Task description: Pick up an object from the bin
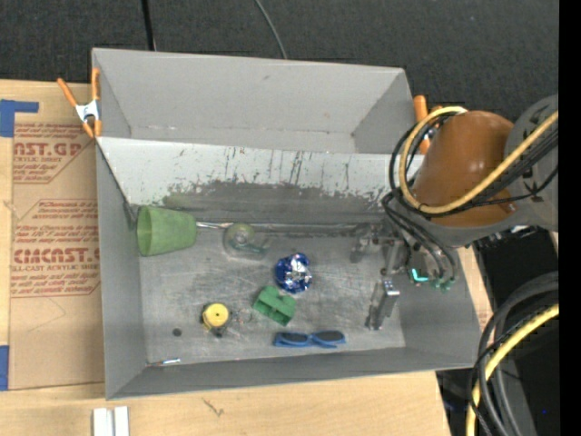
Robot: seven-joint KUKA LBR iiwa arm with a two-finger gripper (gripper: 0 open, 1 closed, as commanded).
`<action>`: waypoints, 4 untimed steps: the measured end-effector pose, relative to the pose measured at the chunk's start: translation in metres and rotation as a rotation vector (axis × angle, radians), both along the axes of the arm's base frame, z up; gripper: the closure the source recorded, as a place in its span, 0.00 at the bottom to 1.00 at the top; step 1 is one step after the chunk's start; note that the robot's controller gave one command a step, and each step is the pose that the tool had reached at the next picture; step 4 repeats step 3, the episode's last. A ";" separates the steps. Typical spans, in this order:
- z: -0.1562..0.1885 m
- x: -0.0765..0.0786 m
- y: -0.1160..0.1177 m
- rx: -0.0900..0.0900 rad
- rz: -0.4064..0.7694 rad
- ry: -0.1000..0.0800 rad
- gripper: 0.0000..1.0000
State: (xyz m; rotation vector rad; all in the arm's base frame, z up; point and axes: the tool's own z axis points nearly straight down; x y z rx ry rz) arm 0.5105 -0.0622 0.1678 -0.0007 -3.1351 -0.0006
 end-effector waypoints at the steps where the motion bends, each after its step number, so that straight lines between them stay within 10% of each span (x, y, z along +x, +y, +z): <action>1: -0.096 -0.023 0.078 -0.001 0.082 -0.022 0.00; 2: -0.096 -0.024 0.077 0.000 0.080 -0.016 1.00; 3: 0.057 -0.016 0.040 -0.002 0.240 -0.015 1.00; 4: 0.057 -0.016 0.040 -0.002 0.240 -0.015 1.00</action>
Offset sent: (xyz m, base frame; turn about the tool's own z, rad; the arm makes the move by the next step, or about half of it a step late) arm -0.0270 0.0763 -0.0978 -0.0795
